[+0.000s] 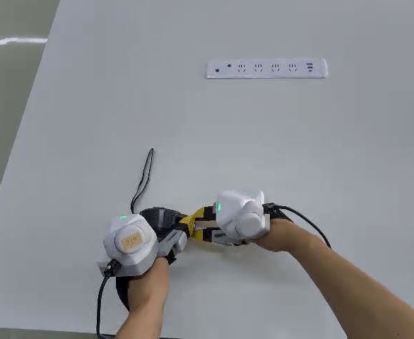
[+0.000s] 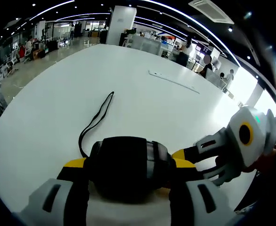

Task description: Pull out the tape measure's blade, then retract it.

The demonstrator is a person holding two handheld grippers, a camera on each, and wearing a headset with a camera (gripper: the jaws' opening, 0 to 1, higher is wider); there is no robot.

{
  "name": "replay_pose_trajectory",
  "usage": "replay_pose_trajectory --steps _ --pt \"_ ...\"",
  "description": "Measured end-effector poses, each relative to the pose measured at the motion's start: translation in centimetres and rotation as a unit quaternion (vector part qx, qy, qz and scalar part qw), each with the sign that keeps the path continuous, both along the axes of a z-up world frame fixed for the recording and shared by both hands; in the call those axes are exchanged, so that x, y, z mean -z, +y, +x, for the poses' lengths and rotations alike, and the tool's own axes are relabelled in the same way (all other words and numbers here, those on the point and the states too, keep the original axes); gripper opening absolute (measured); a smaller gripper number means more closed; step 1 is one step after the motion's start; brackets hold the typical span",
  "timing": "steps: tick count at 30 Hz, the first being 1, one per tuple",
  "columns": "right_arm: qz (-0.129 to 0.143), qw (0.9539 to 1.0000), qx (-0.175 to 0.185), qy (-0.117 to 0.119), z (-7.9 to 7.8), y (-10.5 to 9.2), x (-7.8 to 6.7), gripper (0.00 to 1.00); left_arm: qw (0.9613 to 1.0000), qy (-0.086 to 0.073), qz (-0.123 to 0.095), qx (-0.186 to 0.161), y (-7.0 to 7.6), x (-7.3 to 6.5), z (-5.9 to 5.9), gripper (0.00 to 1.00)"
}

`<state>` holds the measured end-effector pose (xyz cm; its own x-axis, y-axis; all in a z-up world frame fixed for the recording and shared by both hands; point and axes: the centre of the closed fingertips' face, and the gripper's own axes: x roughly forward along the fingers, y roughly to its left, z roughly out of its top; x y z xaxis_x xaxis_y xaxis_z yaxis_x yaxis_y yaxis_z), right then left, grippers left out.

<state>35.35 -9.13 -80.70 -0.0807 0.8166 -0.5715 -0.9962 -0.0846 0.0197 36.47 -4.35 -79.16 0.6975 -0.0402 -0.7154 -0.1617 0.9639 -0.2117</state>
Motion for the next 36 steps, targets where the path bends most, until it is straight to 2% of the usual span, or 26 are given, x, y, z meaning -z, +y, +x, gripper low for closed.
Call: replay_pose_trajectory --steps 9,13,19,21,24,28,36 --pt "0.001 0.9999 0.008 0.006 0.0 0.0 -0.1 0.15 1.0 0.004 -0.002 0.005 0.0 0.1 0.1 0.69" --pt "0.003 0.9999 0.012 0.01 0.0 0.0 -0.4 0.15 0.9998 0.011 -0.013 0.011 0.0 0.0 0.1 0.7" --pt "0.005 0.9997 0.021 0.015 0.2 -0.2 -0.6 0.17 0.9996 0.016 -0.011 0.022 -0.2 0.1 0.0 0.7" --pt "0.002 0.9996 0.022 0.014 0.2 -0.3 -0.5 0.19 0.9995 0.015 -0.01 0.026 -0.2 0.0 0.0 0.7" --pt "0.003 0.9995 0.028 0.015 0.4 -0.7 -0.7 0.2 0.9988 0.01 0.009 0.048 -0.2 -0.5 0.2 0.69" --pt "-0.002 0.9994 0.031 0.012 0.3 -1.1 -0.9 0.22 0.9987 0.007 0.011 0.05 0.2 -0.9 0.2 0.7" --pt "-0.01 0.9984 0.055 0.012 0.5 -2.7 -1.5 0.28 0.9968 -0.006 0.027 0.075 0.8 -2.1 0.2 0.79"
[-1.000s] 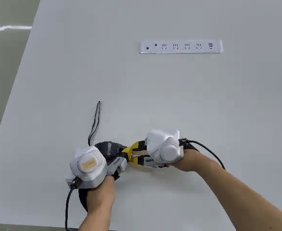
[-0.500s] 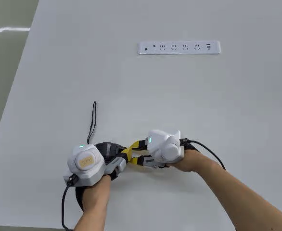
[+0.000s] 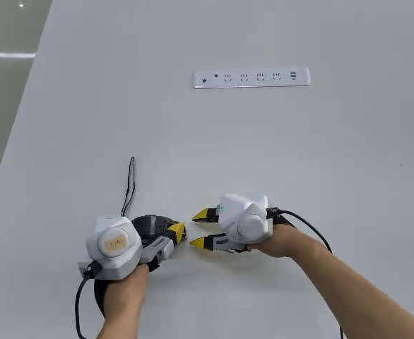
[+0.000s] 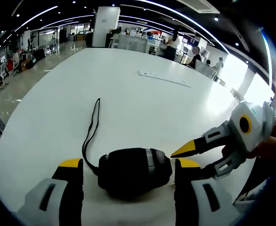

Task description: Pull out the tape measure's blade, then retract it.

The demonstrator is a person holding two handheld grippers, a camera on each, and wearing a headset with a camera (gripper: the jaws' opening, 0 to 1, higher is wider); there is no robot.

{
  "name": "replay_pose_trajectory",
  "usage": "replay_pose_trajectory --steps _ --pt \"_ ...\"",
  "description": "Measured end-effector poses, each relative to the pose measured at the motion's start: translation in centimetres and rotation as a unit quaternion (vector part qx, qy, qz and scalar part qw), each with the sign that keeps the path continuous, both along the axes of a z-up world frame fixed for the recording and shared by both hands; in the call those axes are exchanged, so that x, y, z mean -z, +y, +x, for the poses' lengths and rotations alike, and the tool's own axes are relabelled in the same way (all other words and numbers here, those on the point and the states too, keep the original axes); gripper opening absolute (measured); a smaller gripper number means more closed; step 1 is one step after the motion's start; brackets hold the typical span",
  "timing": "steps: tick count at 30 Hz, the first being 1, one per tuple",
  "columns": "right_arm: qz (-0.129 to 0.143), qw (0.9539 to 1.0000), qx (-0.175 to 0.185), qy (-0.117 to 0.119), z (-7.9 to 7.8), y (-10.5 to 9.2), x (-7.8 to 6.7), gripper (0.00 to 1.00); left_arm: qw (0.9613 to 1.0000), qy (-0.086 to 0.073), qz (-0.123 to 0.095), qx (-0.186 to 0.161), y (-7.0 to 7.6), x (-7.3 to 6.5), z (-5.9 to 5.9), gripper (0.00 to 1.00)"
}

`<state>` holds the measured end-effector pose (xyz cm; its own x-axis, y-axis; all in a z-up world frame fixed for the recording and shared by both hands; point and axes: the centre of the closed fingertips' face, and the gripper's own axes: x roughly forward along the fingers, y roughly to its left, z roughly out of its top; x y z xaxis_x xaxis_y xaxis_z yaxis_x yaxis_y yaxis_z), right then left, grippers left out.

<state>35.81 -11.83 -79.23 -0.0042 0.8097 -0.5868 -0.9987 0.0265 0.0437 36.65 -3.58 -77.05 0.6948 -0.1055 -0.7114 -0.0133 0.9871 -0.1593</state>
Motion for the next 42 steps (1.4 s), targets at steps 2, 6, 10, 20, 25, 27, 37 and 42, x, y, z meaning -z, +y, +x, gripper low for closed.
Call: replay_pose_trajectory --steps 2,6,10,20,25,27,37,42 --pt "-0.003 0.9999 0.013 0.006 0.0 -0.5 -0.2 0.31 0.9998 -0.003 0.006 0.019 -0.1 -0.2 -0.1 0.81" --pt "-0.008 0.9994 0.031 0.011 -0.3 -1.6 -0.5 0.36 0.9985 -0.012 0.014 0.052 -0.5 -0.7 -0.5 0.86" --pt "-0.007 0.9985 0.054 0.011 -0.4 -2.7 -1.0 0.39 0.9964 -0.018 0.01 0.082 -1.0 -0.9 -1.0 0.9" --pt "-0.001 0.9922 0.124 0.012 -0.9 -6.2 -2.6 0.49 0.9857 -0.033 0.019 0.164 -1.9 -1.5 -2.1 0.98" --pt "-0.002 0.9881 0.154 0.009 -1.3 -8.0 -3.2 0.53 0.9791 -0.037 0.03 0.198 -1.9 -1.7 -3.1 0.99" --pt "-0.003 0.9865 0.164 0.009 -1.6 -8.8 -3.4 0.56 0.9782 -0.038 0.026 0.202 -1.7 -1.8 -3.4 0.99" --pt "-0.008 0.979 0.204 0.001 -2.0 -12.0 -4.8 0.67 0.966 -0.05 0.048 0.249 -0.8 -2.7 -4.5 0.99" --pt "-0.009 0.9772 0.212 0.0 -2.5 -13.3 -5.4 0.72 0.9595 -0.06 0.06 0.269 -0.2 -3.5 -4.9 0.99"
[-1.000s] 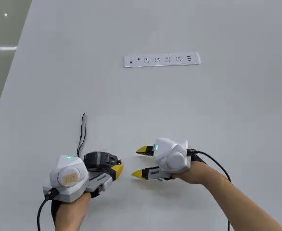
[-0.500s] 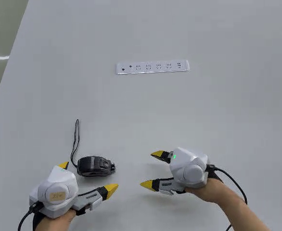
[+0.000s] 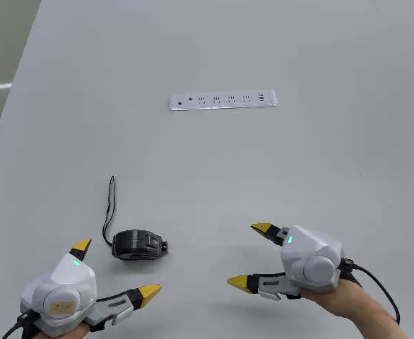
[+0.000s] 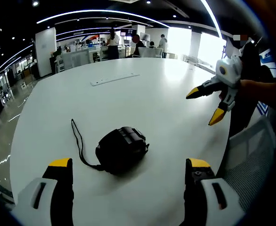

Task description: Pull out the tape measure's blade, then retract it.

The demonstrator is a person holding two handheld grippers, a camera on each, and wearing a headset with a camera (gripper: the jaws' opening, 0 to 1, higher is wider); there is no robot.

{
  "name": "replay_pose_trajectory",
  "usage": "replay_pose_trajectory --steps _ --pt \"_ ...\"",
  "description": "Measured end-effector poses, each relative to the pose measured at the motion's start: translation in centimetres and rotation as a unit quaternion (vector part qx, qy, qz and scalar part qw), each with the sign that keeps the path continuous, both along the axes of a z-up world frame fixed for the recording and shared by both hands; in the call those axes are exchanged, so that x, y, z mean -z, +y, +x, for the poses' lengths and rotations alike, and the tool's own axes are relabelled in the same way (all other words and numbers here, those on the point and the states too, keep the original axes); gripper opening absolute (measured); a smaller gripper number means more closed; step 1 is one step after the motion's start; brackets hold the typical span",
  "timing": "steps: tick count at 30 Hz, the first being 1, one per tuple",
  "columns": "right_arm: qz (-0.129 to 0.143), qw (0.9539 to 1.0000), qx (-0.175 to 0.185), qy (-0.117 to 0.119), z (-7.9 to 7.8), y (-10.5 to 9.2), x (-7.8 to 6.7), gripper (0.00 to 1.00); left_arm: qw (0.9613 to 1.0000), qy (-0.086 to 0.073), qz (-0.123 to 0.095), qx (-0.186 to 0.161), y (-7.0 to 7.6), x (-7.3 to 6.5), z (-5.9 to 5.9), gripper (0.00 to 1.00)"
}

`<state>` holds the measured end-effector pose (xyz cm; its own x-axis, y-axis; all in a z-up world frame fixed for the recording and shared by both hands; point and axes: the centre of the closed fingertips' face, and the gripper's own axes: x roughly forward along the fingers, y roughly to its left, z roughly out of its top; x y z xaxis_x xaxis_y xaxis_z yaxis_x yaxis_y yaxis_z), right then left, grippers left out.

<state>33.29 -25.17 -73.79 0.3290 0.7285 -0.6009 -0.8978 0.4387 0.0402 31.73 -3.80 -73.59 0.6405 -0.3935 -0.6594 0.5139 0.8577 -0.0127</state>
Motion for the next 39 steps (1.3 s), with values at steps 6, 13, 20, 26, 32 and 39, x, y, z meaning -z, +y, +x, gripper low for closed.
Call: replay_pose_trajectory --steps 6,13,20,26,32,39 --pt "-0.001 0.9999 0.01 0.002 -0.7 -1.6 -0.5 0.77 0.9999 0.002 0.004 0.012 0.8 -0.2 -1.0 0.99" --pt "0.001 0.9995 0.031 0.004 -1.1 -3.1 -1.0 0.82 0.9993 0.006 0.013 0.035 0.9 -0.3 -2.2 0.99" --pt "0.013 0.9985 0.052 0.0 -1.3 -3.9 -2.2 0.87 0.9982 0.002 0.009 0.059 0.4 -1.1 -2.8 0.99" --pt "0.012 0.9982 0.058 -0.001 -1.2 -4.5 -2.4 0.88 0.9982 0.006 0.01 0.059 0.8 -0.9 -3.1 0.99" --pt "0.01 0.9982 0.06 -0.003 -1.3 -4.8 -2.6 0.89 0.9986 0.007 0.008 0.052 1.2 -1.2 -3.3 0.99" --pt "0.011 0.9981 0.061 -0.004 -1.3 -4.9 -2.7 0.9 0.9988 0.003 0.007 0.048 1.5 -1.5 -3.2 0.99"
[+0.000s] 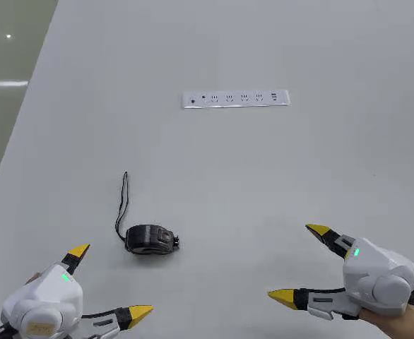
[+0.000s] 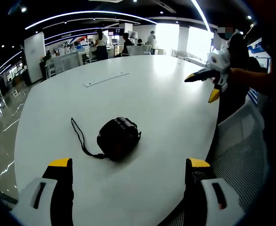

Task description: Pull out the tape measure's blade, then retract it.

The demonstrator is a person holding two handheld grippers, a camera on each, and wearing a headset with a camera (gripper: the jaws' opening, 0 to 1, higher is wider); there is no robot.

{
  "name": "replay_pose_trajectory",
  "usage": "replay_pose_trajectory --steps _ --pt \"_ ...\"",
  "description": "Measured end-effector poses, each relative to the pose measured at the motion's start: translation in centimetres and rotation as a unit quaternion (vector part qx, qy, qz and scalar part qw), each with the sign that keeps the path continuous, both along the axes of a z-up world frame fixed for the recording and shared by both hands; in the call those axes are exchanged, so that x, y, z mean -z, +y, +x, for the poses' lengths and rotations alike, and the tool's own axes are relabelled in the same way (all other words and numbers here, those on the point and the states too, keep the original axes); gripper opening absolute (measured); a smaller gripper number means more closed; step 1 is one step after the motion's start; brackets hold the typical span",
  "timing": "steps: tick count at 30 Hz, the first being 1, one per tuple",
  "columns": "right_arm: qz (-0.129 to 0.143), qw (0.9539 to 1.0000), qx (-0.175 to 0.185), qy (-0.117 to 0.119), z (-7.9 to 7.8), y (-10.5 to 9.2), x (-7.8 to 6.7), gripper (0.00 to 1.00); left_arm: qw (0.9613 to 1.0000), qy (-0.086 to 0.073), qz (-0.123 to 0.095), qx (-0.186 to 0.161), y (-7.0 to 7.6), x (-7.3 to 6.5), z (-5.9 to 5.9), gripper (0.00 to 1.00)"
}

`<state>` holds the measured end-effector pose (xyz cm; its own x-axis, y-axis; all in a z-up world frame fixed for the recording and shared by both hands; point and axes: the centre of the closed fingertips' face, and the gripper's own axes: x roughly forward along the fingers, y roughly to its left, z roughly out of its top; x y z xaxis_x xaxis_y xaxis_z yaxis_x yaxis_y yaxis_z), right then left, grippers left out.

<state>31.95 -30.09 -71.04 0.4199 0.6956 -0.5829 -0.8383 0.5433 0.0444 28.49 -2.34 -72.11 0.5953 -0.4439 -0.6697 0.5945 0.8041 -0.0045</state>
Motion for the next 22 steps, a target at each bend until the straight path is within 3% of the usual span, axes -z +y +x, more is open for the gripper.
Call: replay_pose_trajectory --steps 22 --pt "-0.003 1.0 -0.003 0.001 0.03 -0.04 -0.04 0.9 1.0 -0.005 0.004 -0.001 0.27 -0.28 0.24 0.99"
